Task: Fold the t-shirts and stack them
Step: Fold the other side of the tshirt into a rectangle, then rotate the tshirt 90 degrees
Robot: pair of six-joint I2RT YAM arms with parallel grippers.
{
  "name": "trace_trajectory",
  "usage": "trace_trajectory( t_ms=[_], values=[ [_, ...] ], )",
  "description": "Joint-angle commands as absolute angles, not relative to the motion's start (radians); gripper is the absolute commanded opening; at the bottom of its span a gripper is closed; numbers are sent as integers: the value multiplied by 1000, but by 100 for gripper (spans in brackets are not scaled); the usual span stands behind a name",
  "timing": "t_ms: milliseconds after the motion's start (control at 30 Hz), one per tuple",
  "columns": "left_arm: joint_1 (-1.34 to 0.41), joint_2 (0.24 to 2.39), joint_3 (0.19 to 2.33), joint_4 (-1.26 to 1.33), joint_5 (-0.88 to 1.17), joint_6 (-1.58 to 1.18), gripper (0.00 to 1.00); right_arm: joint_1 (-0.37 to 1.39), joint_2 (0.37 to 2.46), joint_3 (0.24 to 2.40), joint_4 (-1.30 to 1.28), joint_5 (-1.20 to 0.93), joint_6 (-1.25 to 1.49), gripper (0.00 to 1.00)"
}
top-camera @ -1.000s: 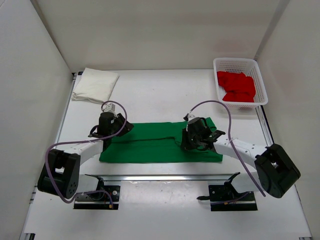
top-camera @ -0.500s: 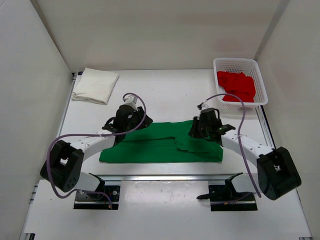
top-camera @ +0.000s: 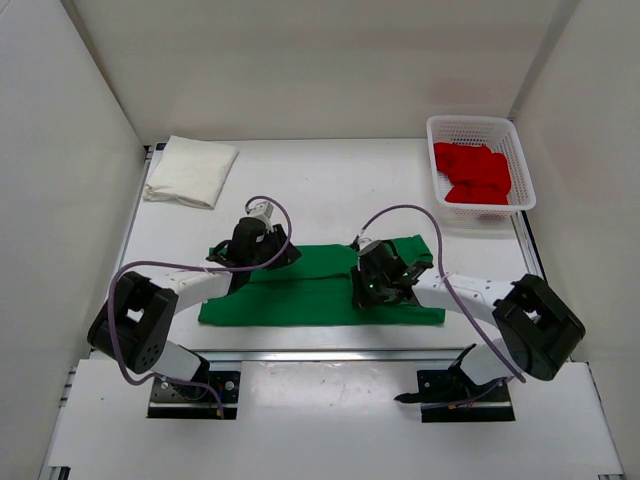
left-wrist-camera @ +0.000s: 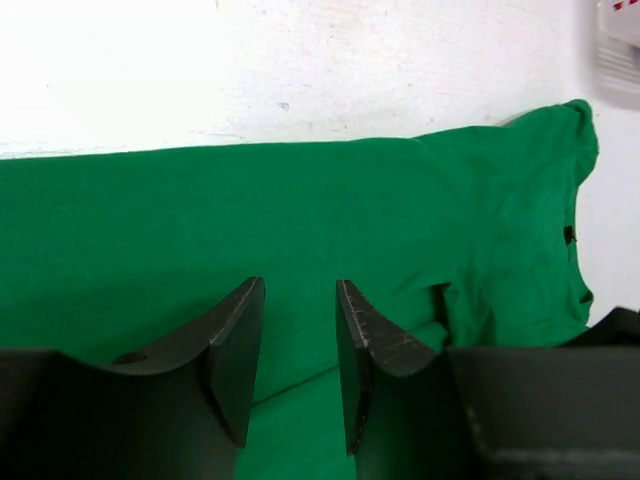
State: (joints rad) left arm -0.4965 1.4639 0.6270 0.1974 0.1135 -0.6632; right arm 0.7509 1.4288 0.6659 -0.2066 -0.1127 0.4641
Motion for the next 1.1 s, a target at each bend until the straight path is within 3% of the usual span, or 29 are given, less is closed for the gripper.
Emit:
trace_trajectory(
  t_ms=[0,67,233,400,567,733,800,933,1067],
  values=[
    [-483,1405,624,226,150,-664,45,775,1326,736,-227,-98,430,3],
    [-492,1393,627,226,146,-660,46,753,1263,741,-233,-95,423,8],
    [-502,1405,647,232,153,-657,46,539,1229,655,-190,-132,420,3],
    [-523,1453,667,236,169,-655,46,575,1353,588,-160,-144,422,0],
    [-448,1502,626,284,230,-696,46,589,1306,581,-178,-147,431,0],
    [-272,1476,433,431,331,-807,45,549,1218,621,-175,-130,413,16],
    [-230,1474,439,376,327,-776,46,488,1261,632,-128,-140,419,14],
    [-209,1491,443,368,362,-784,44,428,1467,701,-100,-114,429,1],
    [-255,1424,463,348,330,-769,43,408,1681,799,-60,-162,453,0]
  ],
)
